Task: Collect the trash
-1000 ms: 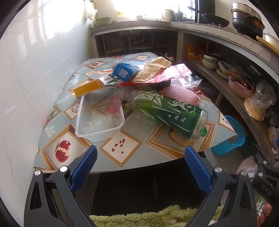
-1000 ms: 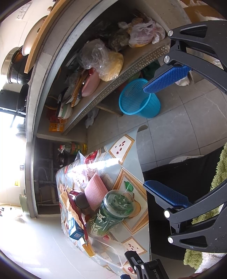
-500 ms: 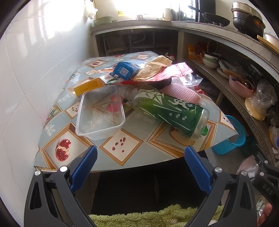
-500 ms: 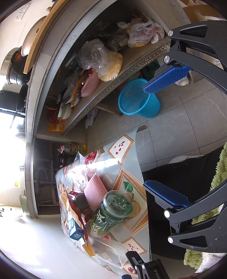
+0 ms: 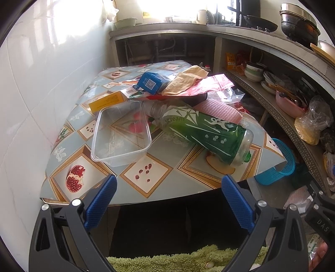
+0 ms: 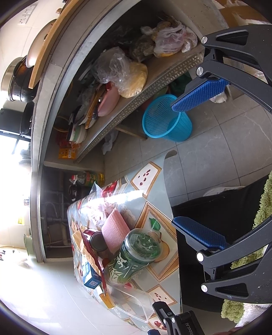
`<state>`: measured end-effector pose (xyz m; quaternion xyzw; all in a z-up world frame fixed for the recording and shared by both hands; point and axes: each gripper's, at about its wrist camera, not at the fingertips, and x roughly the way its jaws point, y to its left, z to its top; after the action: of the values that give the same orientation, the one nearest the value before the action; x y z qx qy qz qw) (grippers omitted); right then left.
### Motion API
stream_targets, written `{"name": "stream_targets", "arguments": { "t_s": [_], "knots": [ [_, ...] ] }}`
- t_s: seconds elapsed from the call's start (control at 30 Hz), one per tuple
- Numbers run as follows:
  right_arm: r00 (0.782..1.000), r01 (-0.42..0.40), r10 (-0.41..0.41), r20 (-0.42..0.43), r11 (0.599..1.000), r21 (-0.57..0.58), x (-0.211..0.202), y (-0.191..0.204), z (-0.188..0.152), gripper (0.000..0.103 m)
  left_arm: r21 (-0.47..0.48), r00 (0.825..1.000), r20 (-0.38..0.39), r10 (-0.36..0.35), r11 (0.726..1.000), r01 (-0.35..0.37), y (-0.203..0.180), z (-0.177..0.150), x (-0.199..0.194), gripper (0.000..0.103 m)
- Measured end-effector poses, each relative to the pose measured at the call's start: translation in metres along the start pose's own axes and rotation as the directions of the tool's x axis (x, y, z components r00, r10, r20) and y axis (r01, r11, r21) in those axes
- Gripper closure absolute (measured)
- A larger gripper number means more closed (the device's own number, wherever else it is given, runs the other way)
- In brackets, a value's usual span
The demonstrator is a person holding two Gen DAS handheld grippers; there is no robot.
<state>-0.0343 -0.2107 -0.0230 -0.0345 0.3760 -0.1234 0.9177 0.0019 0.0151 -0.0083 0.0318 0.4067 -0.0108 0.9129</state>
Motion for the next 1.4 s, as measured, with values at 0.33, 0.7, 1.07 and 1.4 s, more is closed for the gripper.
{"name": "stream_targets", "arguments": {
  "t_s": [0.33,0.7,1.07,1.4],
  "knots": [
    [1.000,-0.009,0.009,0.020,1.000,-0.021,0.001,0.005,0.008,0.006,-0.059,0.999,-0.028,-0.033,0.998,0.031,0.015,0.003,0.010,0.005],
    [0.994,-0.030,0.034,0.105,0.998,-0.047,0.010,0.019,0.043,0.006,-0.134,0.968,-0.027,-0.248,0.961,0.242,0.030,-0.006,0.019,0.005],
    [0.961,-0.164,0.165,0.221,0.986,-0.022,0.024,0.035,0.086,0.007,-0.188,0.838,0.097,-0.537,0.817,0.545,0.046,0.009,0.024,0.005],
    [0.924,-0.279,0.286,0.253,0.958,-0.061,0.040,0.049,0.113,0.007,0.006,0.839,0.286,-0.462,0.877,0.481,0.077,0.092,0.008,0.005]
  ]
}}
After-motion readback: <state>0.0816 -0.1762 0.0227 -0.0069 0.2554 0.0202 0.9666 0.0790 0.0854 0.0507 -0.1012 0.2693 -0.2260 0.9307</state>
